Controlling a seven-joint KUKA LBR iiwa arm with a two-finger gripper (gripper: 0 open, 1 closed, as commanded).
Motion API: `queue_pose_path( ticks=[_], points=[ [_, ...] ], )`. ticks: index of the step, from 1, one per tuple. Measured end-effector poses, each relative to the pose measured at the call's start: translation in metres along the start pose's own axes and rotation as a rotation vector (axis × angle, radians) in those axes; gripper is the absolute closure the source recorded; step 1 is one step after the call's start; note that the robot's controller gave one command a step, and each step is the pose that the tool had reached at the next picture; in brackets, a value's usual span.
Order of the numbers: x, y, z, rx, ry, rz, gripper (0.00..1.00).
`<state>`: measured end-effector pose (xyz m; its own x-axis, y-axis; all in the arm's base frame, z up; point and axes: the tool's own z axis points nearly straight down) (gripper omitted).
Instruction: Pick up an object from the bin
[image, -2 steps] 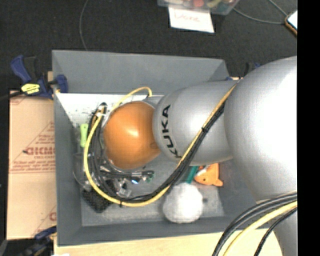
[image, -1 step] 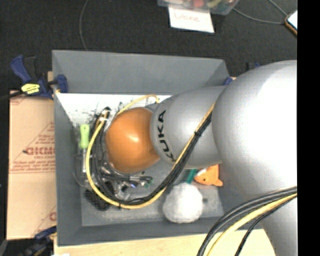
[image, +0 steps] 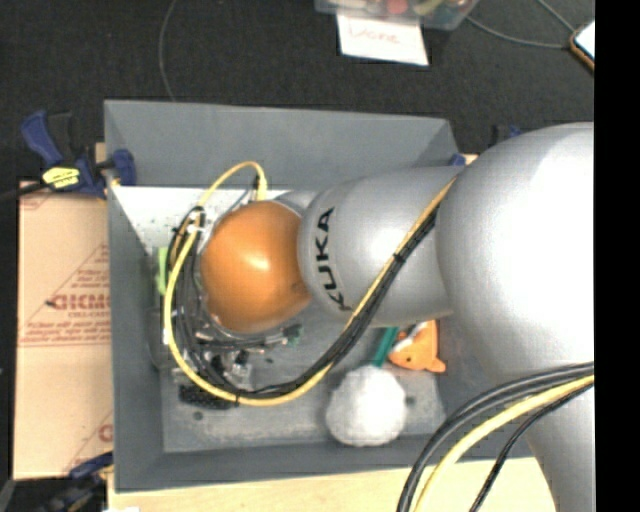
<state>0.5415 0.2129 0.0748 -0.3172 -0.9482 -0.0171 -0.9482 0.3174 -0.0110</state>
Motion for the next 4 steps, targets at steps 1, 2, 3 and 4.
queue_pose_path(
  ticks=[1,2,3,4],
  points=[
    [0.0,0.0,0.0,0.0,0.0,0.001,1.0],
    [-0.001,0.0,-0.013,0.001,-0.004,0.005,1.0],
    [0.0,0.001,-0.038,-0.004,0.001,0.006,1.0],
    [0.001,0.001,-0.072,-0.008,0.003,0.007,1.0]
  ],
)
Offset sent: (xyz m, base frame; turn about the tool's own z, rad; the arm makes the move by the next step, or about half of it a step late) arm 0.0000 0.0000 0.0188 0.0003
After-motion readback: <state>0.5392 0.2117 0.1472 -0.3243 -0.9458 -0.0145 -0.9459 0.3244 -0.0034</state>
